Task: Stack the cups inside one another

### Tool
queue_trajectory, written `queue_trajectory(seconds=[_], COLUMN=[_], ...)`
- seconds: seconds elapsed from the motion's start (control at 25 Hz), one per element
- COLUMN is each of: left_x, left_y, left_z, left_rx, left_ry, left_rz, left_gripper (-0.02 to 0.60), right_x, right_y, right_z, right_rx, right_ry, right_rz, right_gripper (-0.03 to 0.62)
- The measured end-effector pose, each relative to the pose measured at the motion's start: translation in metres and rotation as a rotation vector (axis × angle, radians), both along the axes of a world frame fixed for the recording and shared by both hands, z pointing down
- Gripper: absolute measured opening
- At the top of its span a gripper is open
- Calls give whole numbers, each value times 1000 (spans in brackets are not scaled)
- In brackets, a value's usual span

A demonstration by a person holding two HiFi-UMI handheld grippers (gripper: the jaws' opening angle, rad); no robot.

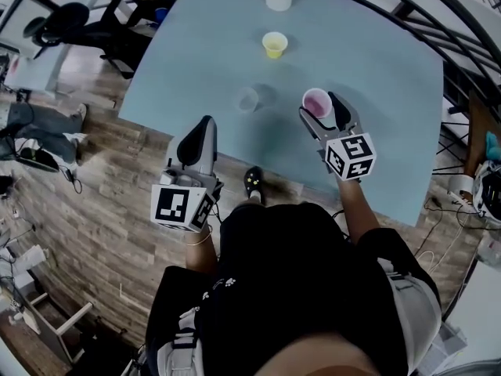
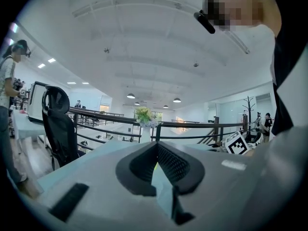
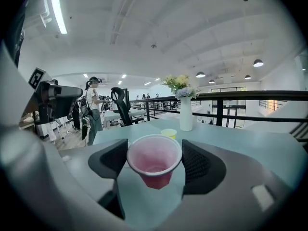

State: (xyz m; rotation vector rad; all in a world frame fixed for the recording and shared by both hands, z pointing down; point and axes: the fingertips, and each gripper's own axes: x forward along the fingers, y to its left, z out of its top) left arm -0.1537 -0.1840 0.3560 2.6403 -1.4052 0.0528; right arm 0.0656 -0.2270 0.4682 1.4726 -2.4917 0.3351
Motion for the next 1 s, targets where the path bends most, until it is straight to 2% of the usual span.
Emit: queue_trajectory(seconds=[0.52, 1.0], left_x=[-64, -123], left_y=[-13, -21], left_z=[-1, 2], left_rx=[2, -15], left_ry=[-6, -1], left_rz=[-40, -82], left_gripper=[-17, -17], right_x=[-83, -156], right_y=[-25, -40], right_z=[-22, -11], right_rx=[40, 25], right_ry=[-25, -16], right_rz=[-88, -156], right_gripper=[351, 351])
